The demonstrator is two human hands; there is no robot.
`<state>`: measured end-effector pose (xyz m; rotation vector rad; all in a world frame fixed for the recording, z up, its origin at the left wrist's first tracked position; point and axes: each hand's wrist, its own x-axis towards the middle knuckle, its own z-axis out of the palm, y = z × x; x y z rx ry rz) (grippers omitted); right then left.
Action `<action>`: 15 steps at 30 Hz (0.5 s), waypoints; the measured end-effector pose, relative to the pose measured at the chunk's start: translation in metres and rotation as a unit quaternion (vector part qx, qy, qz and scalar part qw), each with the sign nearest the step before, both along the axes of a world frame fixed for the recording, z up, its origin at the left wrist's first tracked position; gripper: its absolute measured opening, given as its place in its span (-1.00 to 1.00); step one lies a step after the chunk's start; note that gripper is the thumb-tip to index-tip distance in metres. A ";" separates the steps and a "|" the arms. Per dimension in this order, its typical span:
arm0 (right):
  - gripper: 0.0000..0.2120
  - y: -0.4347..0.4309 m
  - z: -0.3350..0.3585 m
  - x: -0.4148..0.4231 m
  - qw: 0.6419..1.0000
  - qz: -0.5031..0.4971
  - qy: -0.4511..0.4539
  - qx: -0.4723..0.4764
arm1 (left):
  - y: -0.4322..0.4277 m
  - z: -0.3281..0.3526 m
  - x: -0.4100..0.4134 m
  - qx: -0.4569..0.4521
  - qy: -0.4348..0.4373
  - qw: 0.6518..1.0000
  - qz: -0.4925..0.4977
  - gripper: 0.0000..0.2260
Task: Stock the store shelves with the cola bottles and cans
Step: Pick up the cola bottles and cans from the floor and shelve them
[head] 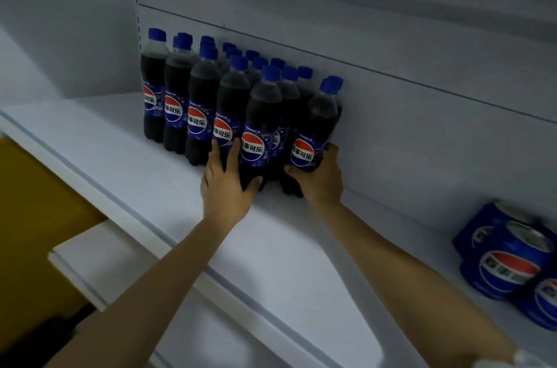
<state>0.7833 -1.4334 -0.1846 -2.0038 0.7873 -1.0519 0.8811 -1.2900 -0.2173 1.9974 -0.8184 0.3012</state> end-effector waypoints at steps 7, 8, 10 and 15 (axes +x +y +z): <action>-0.20 -0.007 -0.006 0.008 1.000 0.011 -0.009 -0.013 | -0.001 -0.003 0.003 -0.013 0.013 1.000 -0.005 -0.31; -0.19 -0.007 -0.007 0.008 1.000 0.014 -0.013 -0.014 | -0.001 -0.003 0.003 -0.015 0.013 1.000 -0.006 -0.31; -0.19 -0.005 -0.010 0.008 0.999 0.019 -0.022 -0.015 | -0.002 -0.003 0.003 -0.015 0.014 1.000 -0.006 -0.32; -0.19 -0.002 -0.011 0.010 0.999 0.015 -0.031 -0.009 | -0.001 -0.003 0.004 -0.013 0.009 1.000 -0.011 -0.32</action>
